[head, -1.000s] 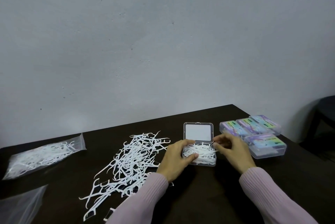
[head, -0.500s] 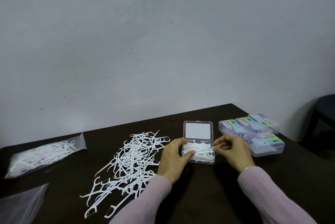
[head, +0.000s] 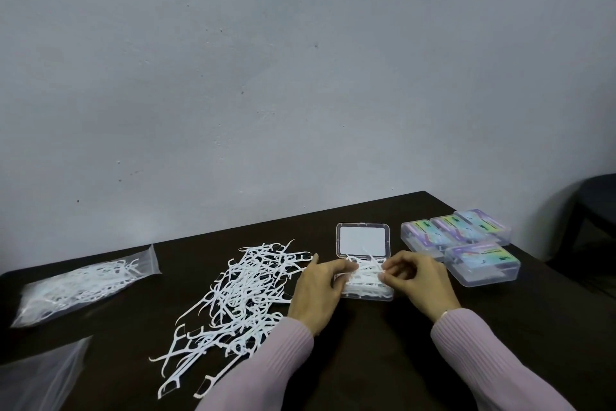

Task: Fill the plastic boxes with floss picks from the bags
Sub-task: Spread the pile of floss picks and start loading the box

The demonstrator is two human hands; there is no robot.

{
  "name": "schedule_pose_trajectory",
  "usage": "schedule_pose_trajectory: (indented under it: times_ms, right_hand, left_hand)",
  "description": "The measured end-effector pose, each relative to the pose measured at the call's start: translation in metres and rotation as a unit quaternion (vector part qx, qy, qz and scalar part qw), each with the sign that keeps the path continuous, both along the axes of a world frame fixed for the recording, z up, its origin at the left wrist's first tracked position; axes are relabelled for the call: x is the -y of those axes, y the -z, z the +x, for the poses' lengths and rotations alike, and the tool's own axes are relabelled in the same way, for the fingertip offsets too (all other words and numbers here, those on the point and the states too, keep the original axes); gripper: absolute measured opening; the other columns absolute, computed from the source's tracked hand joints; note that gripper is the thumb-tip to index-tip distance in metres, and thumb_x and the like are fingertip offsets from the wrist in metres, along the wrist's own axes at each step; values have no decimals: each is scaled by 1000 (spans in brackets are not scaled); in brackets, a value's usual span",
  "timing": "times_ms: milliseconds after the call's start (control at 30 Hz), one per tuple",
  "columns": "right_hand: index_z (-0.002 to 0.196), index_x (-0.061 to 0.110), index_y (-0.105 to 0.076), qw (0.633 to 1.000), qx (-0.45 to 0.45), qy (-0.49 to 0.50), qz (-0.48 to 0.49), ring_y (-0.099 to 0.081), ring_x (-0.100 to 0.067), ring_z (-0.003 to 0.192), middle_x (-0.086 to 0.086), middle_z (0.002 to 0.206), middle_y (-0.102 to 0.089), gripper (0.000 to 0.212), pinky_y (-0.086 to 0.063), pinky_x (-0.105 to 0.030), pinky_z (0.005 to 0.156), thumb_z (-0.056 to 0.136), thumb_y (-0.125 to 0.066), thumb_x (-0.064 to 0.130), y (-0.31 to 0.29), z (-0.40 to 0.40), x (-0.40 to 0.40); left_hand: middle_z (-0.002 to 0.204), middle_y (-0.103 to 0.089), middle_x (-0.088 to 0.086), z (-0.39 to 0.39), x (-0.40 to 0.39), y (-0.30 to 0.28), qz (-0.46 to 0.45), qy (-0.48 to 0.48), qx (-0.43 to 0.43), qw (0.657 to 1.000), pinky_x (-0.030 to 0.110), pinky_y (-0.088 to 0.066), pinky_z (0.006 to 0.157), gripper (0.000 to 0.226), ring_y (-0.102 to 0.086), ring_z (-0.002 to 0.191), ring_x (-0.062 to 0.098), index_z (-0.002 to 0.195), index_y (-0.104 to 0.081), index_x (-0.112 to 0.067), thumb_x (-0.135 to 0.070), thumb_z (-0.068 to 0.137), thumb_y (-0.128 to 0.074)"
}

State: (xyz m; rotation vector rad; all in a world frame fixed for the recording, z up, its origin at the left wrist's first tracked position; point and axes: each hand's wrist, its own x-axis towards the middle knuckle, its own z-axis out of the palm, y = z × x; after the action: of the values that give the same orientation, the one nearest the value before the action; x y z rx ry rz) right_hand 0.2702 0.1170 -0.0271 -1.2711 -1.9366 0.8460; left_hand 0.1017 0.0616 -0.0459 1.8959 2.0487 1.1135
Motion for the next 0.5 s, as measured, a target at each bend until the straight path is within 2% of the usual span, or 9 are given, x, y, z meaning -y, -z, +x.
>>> schedule_pose_trajectory:
  times_ms: [100, 200, 267, 333, 400, 500]
  right_hand:
    - [82, 30, -61, 999, 47, 10, 26, -58, -5, 73, 11, 78, -62, 14, -47, -15, 66, 76, -73, 26, 0, -1, -1]
    - [85, 28, -63, 996, 73, 14, 48, -57, -3, 72, 10, 79, -62, 11, -43, -11, 62, 79, -71, 24, -2, -1, -1]
    - [84, 28, -62, 995, 75, 31, 63, -57, -2, 72, 9, 79, -62, 10, -46, -13, 66, 80, -70, 24, -5, -2, -1]
    - [83, 28, -61, 993, 81, 50, 76, -57, -2, 72, 9, 79, -62, 9, -50, -18, 71, 80, -70, 27, -8, -3, -2]
    - [84, 28, -61, 991, 88, 54, 86, -57, -2, 73, 7, 81, -64, 9, -51, -20, 74, 80, -69, 30, -11, -4, -2]
    - [90, 28, -65, 980, 150, 41, 123, -56, -2, 75, 10, 82, -62, 14, -49, -19, 77, 81, -67, 39, -14, -11, -3]
  left_hand:
    - [115, -67, -11, 2, 2, -6, 11, 2, -33, 999, 27, -6, 119, 26, -62, 100, 3, 116, -65, -28, -17, 94, -56]
    - [107, -70, -5, 2, 2, -9, 9, -2, -40, 999, 26, -6, 119, 26, -62, 87, 6, 115, -65, -30, -20, 92, -58]
    - [107, -71, -1, 3, 2, -11, 9, 0, -35, 999, 27, -8, 119, 27, -62, 91, 7, 116, -65, -30, -21, 92, -59]
    - [108, -70, 3, 2, 2, -9, 5, -6, -26, 1000, 29, -10, 119, 27, -58, 103, 6, 117, -64, -30, -22, 92, -58]
    - [112, -69, -2, 1, 0, -6, -4, -4, -13, 1000, 32, -13, 119, 25, -53, 117, 10, 114, -66, -32, -23, 92, -58]
    - [120, -65, -12, 0, -2, -4, -8, 13, -1, 1000, 33, -18, 118, 22, -53, 122, 12, 107, -70, -30, -20, 91, -60]
